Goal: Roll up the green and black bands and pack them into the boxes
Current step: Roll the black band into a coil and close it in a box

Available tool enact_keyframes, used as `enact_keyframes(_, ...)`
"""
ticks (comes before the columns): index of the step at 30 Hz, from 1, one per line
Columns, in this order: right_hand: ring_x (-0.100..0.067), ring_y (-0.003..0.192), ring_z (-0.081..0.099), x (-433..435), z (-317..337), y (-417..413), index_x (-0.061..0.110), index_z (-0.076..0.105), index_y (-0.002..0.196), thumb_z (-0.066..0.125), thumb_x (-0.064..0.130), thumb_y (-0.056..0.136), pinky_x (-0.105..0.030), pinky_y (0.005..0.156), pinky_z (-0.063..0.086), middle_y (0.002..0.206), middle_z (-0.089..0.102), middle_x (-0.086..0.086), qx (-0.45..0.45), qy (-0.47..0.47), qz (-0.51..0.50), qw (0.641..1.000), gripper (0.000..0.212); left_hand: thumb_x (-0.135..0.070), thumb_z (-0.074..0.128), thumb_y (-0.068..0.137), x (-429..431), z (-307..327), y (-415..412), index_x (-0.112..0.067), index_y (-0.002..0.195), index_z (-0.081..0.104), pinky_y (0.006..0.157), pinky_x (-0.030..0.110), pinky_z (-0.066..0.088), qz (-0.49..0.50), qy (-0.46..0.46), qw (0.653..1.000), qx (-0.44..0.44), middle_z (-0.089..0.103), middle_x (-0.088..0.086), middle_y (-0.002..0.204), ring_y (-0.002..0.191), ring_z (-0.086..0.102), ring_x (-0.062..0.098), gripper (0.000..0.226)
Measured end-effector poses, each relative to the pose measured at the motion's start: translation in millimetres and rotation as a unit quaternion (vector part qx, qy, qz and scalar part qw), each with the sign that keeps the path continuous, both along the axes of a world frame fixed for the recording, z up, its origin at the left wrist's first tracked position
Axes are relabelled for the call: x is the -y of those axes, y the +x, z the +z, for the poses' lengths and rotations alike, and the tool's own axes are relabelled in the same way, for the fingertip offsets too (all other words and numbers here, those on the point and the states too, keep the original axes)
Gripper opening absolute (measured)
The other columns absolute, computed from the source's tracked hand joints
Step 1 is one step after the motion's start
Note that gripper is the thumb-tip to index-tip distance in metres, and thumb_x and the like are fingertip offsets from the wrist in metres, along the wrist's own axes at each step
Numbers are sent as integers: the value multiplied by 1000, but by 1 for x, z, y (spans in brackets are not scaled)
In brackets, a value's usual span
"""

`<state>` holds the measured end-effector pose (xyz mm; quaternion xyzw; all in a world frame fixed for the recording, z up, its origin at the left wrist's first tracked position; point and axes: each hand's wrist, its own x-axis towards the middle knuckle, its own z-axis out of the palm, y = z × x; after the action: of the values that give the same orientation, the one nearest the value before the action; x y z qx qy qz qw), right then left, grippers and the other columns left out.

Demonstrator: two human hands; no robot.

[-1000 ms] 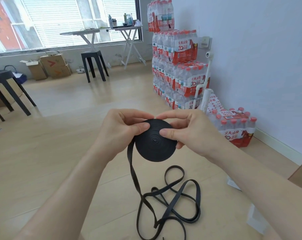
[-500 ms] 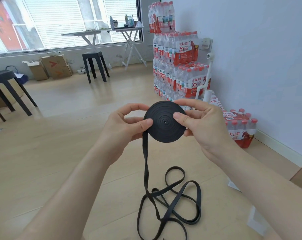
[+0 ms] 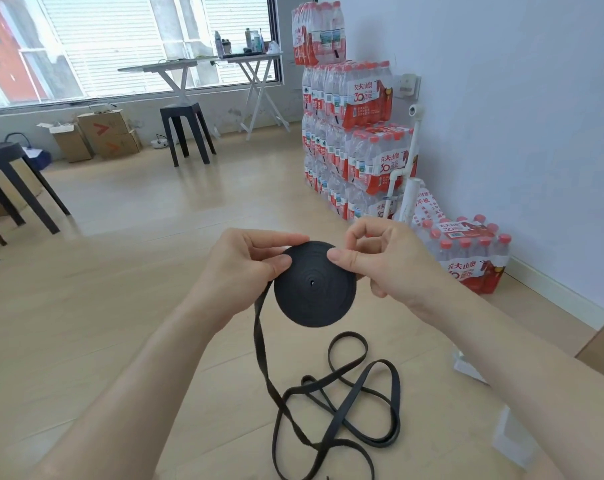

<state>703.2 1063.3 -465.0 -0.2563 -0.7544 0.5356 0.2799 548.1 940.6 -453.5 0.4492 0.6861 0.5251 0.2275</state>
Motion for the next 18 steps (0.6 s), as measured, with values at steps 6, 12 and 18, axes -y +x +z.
enact_keyframes(6, -27, 76, 71, 8, -1, -2, 22, 68, 97, 75, 17, 82, -27, 51, 53, 78, 75, -5, -6, -6, 27, 1000, 17, 7, 55, 89, -2, 2, 0, -35, 87, 73, 80, 23, 54, -17, -15, 998, -51, 75, -6, 90, 89, 69, 8, 46)
enact_keyframes(12, -14, 63, 67, 10, -1, -4, 22, 66, 92, 74, 9, 81, -25, 48, 49, 76, 75, -7, -19, -25, 24, 999, 18, 3, 64, 84, -3, 1, 0, -30, 86, 74, 74, 15, 54, 6, 14, 999, -45, 75, -9, 84, 83, 69, 3, 34)
enact_keyframes(18, -10, 61, 64, 7, 7, -3, 21, 67, 89, 72, 4, 82, -23, 46, 47, 72, 74, -2, -79, -10, -23, 997, 19, -12, 72, 81, -4, 0, -7, -12, 83, 71, 75, 31, 55, 36, 59, 996, 63, 74, 9, 79, 72, 66, 18, 2)
